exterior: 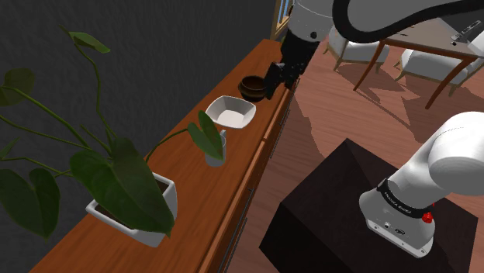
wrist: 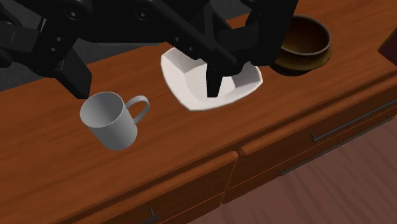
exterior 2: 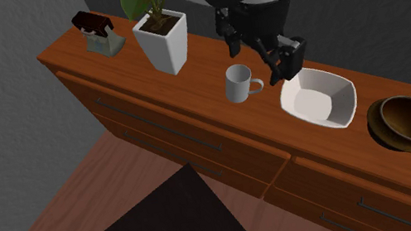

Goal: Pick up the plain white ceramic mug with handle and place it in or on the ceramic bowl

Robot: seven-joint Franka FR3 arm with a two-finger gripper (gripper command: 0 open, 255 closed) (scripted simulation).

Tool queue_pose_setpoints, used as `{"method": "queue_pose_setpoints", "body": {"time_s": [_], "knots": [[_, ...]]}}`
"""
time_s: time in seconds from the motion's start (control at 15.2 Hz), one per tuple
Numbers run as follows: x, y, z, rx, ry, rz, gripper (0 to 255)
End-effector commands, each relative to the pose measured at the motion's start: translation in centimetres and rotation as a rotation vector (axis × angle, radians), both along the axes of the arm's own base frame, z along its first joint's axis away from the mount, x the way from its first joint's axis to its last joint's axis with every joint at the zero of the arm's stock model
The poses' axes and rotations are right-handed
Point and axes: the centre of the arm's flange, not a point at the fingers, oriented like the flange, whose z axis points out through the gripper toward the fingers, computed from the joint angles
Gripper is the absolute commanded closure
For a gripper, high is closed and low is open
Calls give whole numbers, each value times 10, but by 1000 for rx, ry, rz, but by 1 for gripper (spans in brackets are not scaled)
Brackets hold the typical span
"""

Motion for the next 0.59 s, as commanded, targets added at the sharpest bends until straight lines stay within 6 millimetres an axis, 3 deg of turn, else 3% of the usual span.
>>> {"method": "queue_pose_setpoints", "body": {"time_s": [0.0, 0.53], "knots": [[11, 18, -18, -6, -3, -1, 0], [51, 92, -87, -38, -11, -3, 0]]}}
